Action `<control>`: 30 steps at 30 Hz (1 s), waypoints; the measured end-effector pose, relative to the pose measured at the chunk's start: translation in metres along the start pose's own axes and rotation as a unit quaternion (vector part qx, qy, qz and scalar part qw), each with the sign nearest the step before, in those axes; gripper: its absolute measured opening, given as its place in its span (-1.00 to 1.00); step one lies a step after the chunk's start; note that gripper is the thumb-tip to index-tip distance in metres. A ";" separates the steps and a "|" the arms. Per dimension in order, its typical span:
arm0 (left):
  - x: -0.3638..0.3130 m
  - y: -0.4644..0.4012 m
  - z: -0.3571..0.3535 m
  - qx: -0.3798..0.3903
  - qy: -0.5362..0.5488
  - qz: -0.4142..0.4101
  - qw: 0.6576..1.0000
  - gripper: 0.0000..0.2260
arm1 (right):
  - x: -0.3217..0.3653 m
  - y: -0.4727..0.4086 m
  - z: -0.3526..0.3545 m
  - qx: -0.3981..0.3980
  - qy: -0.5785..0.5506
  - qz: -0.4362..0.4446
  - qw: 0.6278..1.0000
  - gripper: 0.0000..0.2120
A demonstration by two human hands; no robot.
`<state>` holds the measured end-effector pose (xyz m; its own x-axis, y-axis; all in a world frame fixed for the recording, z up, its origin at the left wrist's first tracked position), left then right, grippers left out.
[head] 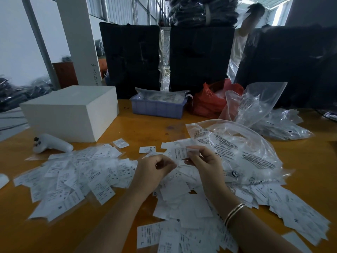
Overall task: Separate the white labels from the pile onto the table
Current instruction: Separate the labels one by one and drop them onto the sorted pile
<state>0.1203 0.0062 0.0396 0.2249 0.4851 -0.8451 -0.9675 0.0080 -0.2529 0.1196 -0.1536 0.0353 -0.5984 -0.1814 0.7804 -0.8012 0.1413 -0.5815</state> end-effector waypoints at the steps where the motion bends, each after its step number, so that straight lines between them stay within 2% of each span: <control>1: -0.001 0.000 0.000 -0.003 0.000 -0.004 1.000 -0.89 | 0.000 0.000 0.000 0.004 0.012 0.003 1.000 -0.67; 5: 0.001 -0.001 0.001 -0.010 -0.012 -0.006 1.000 -0.88 | 0.003 -0.002 -0.001 0.028 0.085 0.029 0.996 -0.72; 9: 0.002 -0.002 0.002 -0.010 -0.022 -0.008 1.000 -0.91 | 0.007 -0.003 0.004 0.013 0.110 0.054 0.992 -0.75; 11: 0.002 -0.002 0.002 -0.004 -0.018 -0.007 1.000 -0.91 | 0.009 -0.003 0.005 0.016 0.113 0.060 0.992 -0.75; 15: 0.003 -0.002 0.002 -0.002 -0.026 -0.003 1.000 -0.76 | 0.009 -0.003 0.001 0.039 0.106 0.062 0.992 -0.74; 21: 0.006 -0.002 -0.004 0.033 -0.003 0.018 0.999 -0.92 | 0.010 -0.003 0.002 0.031 0.090 0.061 0.994 -0.69; 30: 0.009 -0.004 -0.007 0.033 -0.008 0.025 0.999 -0.87 | 0.007 -0.002 -0.001 0.022 0.059 0.038 0.997 -0.66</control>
<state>0.1264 0.0045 0.0301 0.1752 0.5010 -0.8475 -0.9831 0.0418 -0.1785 0.1169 -0.1542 0.0421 -0.6551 -0.0552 0.7535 -0.7542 0.1062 -0.6480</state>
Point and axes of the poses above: each hand's wrist, its own y-axis away from the middle knuckle, its own z-axis out of the back of the hand, x = y × z, the point moved 10 cm from there along -y, towards the middle knuckle, and after that the axes turned 15 degrees about z, right-handed, at the moved point
